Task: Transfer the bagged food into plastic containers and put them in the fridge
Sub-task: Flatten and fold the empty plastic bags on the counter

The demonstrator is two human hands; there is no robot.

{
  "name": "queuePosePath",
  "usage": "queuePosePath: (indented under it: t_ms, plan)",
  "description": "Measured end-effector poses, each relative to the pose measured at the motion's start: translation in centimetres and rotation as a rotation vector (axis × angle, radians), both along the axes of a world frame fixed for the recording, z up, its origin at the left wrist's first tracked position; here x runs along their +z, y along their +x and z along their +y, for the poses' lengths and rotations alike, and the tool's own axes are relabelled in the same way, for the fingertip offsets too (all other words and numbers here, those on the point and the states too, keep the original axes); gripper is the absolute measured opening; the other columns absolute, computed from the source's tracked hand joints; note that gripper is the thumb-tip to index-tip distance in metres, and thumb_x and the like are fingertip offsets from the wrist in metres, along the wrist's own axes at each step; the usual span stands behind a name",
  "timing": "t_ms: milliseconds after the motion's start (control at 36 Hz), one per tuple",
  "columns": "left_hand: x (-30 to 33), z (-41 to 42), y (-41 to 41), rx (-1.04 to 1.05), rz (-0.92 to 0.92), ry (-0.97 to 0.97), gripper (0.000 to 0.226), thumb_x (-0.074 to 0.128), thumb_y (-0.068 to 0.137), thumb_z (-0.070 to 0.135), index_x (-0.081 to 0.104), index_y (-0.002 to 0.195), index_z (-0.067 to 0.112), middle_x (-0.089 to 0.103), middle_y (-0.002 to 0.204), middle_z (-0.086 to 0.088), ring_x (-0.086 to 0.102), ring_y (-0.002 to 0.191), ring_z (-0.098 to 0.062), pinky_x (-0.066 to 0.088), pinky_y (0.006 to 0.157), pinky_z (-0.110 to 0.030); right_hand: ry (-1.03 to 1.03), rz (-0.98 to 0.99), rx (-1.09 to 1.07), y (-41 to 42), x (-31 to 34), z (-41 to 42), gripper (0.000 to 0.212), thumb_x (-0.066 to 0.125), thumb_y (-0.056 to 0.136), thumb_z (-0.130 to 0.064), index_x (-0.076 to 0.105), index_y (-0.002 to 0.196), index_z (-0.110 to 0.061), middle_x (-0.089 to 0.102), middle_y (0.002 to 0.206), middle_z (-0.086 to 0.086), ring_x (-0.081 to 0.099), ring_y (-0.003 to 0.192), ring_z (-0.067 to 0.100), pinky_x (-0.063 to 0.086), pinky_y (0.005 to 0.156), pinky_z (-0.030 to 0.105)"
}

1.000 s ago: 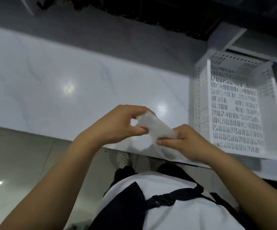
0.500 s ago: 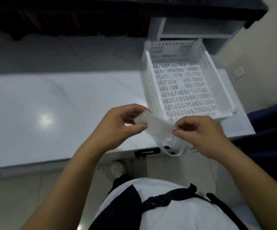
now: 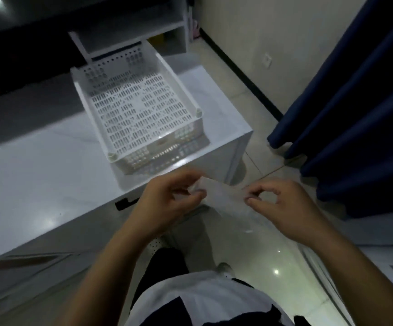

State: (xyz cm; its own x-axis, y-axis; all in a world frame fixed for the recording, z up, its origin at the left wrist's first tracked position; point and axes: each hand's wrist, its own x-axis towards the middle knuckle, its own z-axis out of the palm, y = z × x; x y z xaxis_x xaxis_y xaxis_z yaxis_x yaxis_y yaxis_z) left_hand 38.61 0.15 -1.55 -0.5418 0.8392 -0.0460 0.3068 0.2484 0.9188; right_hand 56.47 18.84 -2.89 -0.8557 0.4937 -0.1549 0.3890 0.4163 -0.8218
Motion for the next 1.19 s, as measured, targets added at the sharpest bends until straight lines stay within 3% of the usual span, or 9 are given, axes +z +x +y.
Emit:
queuePosePath:
  t_ms: [222,361,556,639,778,917,1000,1111,1194]
  plan:
    - [-0.5,6.3,3.6,-0.170,0.008,-0.048,0.051,0.068,0.092,0.017,0.055,0.133,0.044,0.070,0.107,0.010,0.068,0.103,-0.016,0.058,0.089,-0.042,0.004,-0.013,-0.078,4.3,-1.2,5.6,0.021,0.071,0.087,-0.021,0.067,0.082,-0.040,0.066,0.091,-0.028,0.062,0.087,-0.004,0.052,0.076,0.023]
    - [-1.1,11.1,2.6,-0.248,0.051,-0.087,0.046,0.064,0.097,0.017,0.055,0.132,0.046,0.068,0.113,0.017,0.068,0.103,-0.012,0.059,0.087,-0.040,-0.001,-0.042,-0.163,3.6,-1.9,10.1,0.023,0.071,0.088,-0.020,0.067,0.081,-0.041,0.067,0.089,-0.024,0.062,0.087,-0.003,0.052,0.078,0.025]
    - [-2.8,19.7,0.8,-0.384,0.115,-0.067,0.033,0.061,0.099,0.015,0.068,0.116,0.041,0.067,0.115,0.029,0.062,0.107,0.000,0.052,0.090,-0.026,0.032,-0.120,-0.301,3.4,-1.1,16.2,0.012,0.071,0.089,-0.010,0.074,0.092,-0.021,0.067,0.091,-0.015,0.059,0.090,-0.005,0.042,0.073,0.007]
    - [-3.3,23.0,0.5,-0.469,0.115,-0.043,0.035,0.060,0.097,0.013,0.068,0.118,0.039,0.057,0.113,0.042,0.056,0.110,0.013,0.045,0.091,-0.008,0.031,-0.154,-0.342,3.5,-0.9,18.5,0.012,0.071,0.089,-0.006,0.073,0.090,-0.018,0.067,0.090,-0.014,0.059,0.089,-0.005,0.040,0.072,0.004]
    - [-3.9,27.9,-0.8,-0.607,0.151,-0.108,0.031,0.059,0.099,0.013,0.069,0.123,0.030,0.062,0.120,0.021,0.059,0.107,0.002,0.049,0.089,-0.016,0.018,-0.239,-0.381,2.5,-1.3,22.8,0.013,0.070,0.090,-0.016,0.072,0.086,-0.029,0.069,0.094,-0.013,0.063,0.094,0.011,0.052,0.084,0.037]
    - [-4.3,31.4,-2.1,-0.586,0.093,-0.150,0.032,0.060,0.098,0.011,0.070,0.124,0.027,0.065,0.125,0.018,0.056,0.109,0.013,0.042,0.089,-0.005,-0.030,-0.219,-0.341,0.4,-2.5,27.8,0.025,0.071,0.089,-0.013,0.068,0.078,-0.036,0.068,0.084,-0.018,0.061,0.083,-0.004,0.044,0.069,0.007]
    - [-5.3,33.4,-2.8,-0.542,0.097,-0.218,0.032,0.061,0.098,0.014,0.069,0.126,0.029,0.061,0.122,0.025,0.052,0.107,0.021,0.038,0.089,-0.001,-0.043,-0.252,-0.274,-1.4,-4.1,31.6,0.023,0.070,0.089,-0.015,0.067,0.078,-0.035,0.067,0.084,-0.018,0.062,0.085,0.001,0.048,0.073,0.012]
    - [-6.4,36.7,-3.3,-0.430,0.095,-0.341,0.033,0.060,0.099,0.021,0.066,0.130,0.030,0.064,0.129,0.016,0.055,0.111,0.009,0.041,0.089,-0.004,-0.036,-0.291,-0.131,-4.6,-6.7,37.0,0.014,0.068,0.092,-0.019,0.070,0.101,-0.030,0.066,0.109,-0.007,0.061,0.102,0.017,0.053,0.087,0.034]
    - [-7.4,39.3,-3.2,-0.250,0.050,-0.473,0.038,0.061,0.099,0.030,0.060,0.136,0.034,0.062,0.134,0.013,0.059,0.109,-0.002,0.049,0.091,-0.021,0.024,-0.317,-0.064,-6.6,-8.9,40.9,0.041,0.068,0.092,-0.022,0.060,0.132,-0.023,0.057,0.135,0.001,0.054,0.121,0.021,0.043,0.101,0.033]
